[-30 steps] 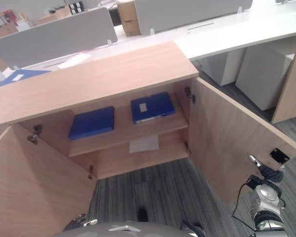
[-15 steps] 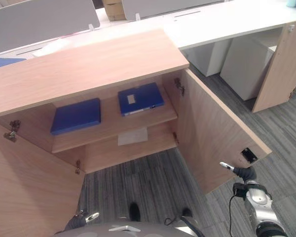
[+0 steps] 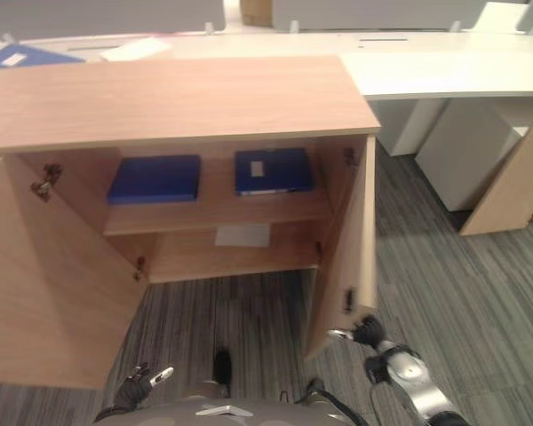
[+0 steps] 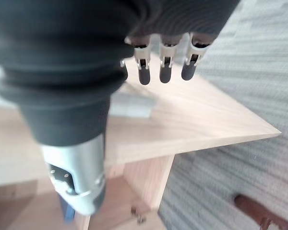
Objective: Put the empty folder in the office cabinet
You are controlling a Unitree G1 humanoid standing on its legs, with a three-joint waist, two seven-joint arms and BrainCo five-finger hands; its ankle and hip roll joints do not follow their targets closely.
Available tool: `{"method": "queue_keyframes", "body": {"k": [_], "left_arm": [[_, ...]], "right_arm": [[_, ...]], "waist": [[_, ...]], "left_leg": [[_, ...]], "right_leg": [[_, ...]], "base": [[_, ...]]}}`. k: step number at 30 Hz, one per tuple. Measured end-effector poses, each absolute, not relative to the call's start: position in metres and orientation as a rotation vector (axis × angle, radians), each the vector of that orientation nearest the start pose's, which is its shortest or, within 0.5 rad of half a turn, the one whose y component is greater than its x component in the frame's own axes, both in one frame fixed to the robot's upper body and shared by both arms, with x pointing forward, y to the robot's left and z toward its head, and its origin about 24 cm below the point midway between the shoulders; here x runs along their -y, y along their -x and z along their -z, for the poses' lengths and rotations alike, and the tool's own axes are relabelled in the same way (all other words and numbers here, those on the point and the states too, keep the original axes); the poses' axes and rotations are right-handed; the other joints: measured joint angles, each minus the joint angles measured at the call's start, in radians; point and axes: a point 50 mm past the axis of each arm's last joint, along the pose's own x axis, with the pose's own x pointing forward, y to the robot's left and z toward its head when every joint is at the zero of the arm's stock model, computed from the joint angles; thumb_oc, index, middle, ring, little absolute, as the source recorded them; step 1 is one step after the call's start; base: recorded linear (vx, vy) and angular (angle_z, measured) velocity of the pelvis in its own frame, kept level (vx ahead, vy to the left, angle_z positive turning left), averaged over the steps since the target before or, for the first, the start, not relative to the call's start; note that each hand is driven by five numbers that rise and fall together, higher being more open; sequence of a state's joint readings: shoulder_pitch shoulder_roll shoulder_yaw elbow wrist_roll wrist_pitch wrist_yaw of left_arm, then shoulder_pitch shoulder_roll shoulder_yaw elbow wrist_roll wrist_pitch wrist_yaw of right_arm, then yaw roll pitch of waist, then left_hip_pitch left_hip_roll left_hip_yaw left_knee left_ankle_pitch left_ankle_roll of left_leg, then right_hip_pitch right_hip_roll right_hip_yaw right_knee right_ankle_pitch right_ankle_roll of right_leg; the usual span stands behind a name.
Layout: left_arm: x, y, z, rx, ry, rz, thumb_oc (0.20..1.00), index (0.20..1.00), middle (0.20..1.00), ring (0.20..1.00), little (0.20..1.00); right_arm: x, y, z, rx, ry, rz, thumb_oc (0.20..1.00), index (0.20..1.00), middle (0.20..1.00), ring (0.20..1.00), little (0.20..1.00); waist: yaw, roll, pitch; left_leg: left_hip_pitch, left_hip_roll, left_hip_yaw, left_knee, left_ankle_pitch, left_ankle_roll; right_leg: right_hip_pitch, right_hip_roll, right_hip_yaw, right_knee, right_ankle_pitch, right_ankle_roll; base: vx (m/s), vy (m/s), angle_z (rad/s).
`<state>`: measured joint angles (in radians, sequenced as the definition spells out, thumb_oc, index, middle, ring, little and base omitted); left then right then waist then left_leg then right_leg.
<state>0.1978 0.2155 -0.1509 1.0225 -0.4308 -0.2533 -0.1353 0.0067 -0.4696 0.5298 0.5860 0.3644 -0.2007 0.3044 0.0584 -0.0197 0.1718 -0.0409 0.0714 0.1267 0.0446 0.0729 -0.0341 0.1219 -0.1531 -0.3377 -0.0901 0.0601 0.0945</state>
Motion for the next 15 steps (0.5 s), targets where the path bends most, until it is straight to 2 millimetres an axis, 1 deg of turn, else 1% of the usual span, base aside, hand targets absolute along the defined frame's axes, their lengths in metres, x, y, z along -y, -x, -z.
{"method": "queue_keyframes", "body": {"k": [1,2,3,4,6,7,9,10,11,12,13,15], "left_arm": [[-0.219,-0.071,0.152,-0.938,0.149,-0.160,1.000,1.000,1.000,1.000,1.000],[-0.225,-0.075,0.149,-0.904,0.137,-0.190,1.000,1.000,1.000,1.000,1.000],[-0.228,-0.077,0.147,-0.891,0.133,-0.201,1.000,1.000,1.000,1.000,1.000],[-0.232,-0.078,0.146,-0.883,0.120,-0.211,1.000,1.000,1.000,1.000,1.000],[-0.232,-0.076,0.147,-0.888,0.119,-0.212,1.000,1.000,1.000,1.000,1.000],[-0.232,-0.069,0.148,-0.905,0.119,-0.219,1.000,1.000,1.000,1.000,1.000],[-0.234,-0.056,0.149,-0.934,0.121,-0.237,1.000,1.000,1.000,1.000,1.000],[-0.235,-0.053,0.150,-0.939,0.124,-0.245,1.000,1.000,1.000,1.000,1.000],[-0.235,-0.053,0.150,-0.938,0.126,-0.244,1.000,1.000,1.000,1.000,1.000],[-0.234,-0.051,0.150,-0.942,0.129,-0.242,1.000,1.000,1.000,1.000,1.000],[-0.234,-0.054,0.149,-0.936,0.127,-0.235,1.000,1.000,1.000,1.000,1.000],[-0.235,-0.066,0.147,-0.893,0.124,-0.230,1.000,1.000,1.000,1.000,1.000]], "right_arm": [[0.168,-0.189,0.081,-0.558,0.132,-0.591,1.000,1.000,1.000,1.000,1.000],[0.150,-0.202,0.075,-0.514,0.125,-0.640,1.000,1.000,1.000,1.000,1.000],[0.137,-0.211,0.069,-0.477,0.128,-0.682,1.000,1.000,1.000,1.000,1.000],[0.116,-0.226,0.060,-0.421,0.116,-0.683,1.000,1.000,1.000,1.000,1.000],[0.112,-0.249,0.048,-0.367,0.110,-0.617,1.000,1.000,1.000,1.000,1.000],[0.108,-0.260,0.037,-0.316,0.131,-0.621,1.000,1.000,1.000,1.000,1.000],[0.098,-0.268,0.030,-0.280,0.150,-0.643,1.000,1.000,1.000,1.000,1.000],[0.093,-0.268,0.028,-0.271,0.144,-0.644,1.000,1.000,1.000,1.000,1.000],[0.084,-0.268,0.029,-0.264,0.124,-0.631,1.000,1.000,1.000,1.000,1.000],[0.080,-0.271,0.030,-0.266,0.131,-0.615,1.000,1.000,1.000,1.000,1.000],[0.079,-0.278,0.031,-0.280,0.150,-0.591,1.000,1.000,1.000,1.000,1.000],[0.086,-0.292,0.025,-0.271,0.179,-0.522,1.000,1.000,1.000,1.000,1.000]], "waist": [[0.011,0.002,0.000],[0.028,-0.007,0.002],[0.043,-0.011,0.002],[0.062,-0.019,0.000],[0.085,-0.009,0.004],[0.118,-0.001,0.004],[0.129,0.001,0.005],[0.131,0.002,0.005],[0.154,0.002,0.005],[0.173,0.003,0.006],[0.179,0.002,0.008],[0.201,-0.001,0.020]], "left_leg": [[0.004,-0.008,-0.005,-0.025,0.001,-0.001],[0.013,-0.023,-0.020,-0.070,0.002,-0.001],[0.017,-0.029,-0.028,-0.096,0.004,-0.004],[0.029,-0.034,-0.029,-0.119,0.012,-0.009],[0.029,-0.036,-0.036,-0.129,0.020,-0.007],[0.029,-0.038,-0.036,-0.131,0.025,-0.009],[0.032,-0.040,-0.045,-0.130,0.035,-0.003],[0.033,-0.040,-0.053,-0.128,0.049,0.003],[0.036,-0.040,-0.058,-0.125,0.063,0.003],[0.036,-0.041,-0.059,-0.125,0.074,0.006],[0.034,-0.043,-0.062,-0.124,0.080,0.008],[0.032,-0.051,-0.078,-0.122,0.088,0.010]], "right_leg": [[0.001,-0.005,0.001,0.005,-0.002,0.007],[-0.002,-0.009,-0.001,0.005,-0.009,0.008],[-0.004,-0.009,-0.002,0.003,-0.011,0.006],[-0.003,-0.009,-0.004,-0.001,-0.011,0.006],[0.004,-0.009,-0.007,-0.001,-0.011,0.006],[0.007,-0.009,-0.009,-0.001,-0.011,0.007],[0.022,-0.008,-0.026,-0.001,-0.013,0.010],[0.026,-0.006,-0.036,-0.001,-0.017,0.015],[0.038,-0.006,-0.048,0.000,-0.026,0.021],[0.042,-0.007,-0.054,0.000,-0.029,0.024],[0.047,-0.007,-0.058,0.000,-0.029,0.025],[0.056,-0.011,-0.075,0.004,-0.027,0.030]], "base": [[0.05,0.045,0.42],[0.06,0.051,0.58],[0.06,0.064,0.79],[0.05,0.068,0.73],[0.05,0.071,0.51],[0.04,0.072,0.15],[0.03,0.064,0.15],[0.05,0.087,0.36],[0.05,0.077,0.30],[0.07,0.080,0.21],[0.06,0.041,0.15],[0.06,0.037,0.26]]}}
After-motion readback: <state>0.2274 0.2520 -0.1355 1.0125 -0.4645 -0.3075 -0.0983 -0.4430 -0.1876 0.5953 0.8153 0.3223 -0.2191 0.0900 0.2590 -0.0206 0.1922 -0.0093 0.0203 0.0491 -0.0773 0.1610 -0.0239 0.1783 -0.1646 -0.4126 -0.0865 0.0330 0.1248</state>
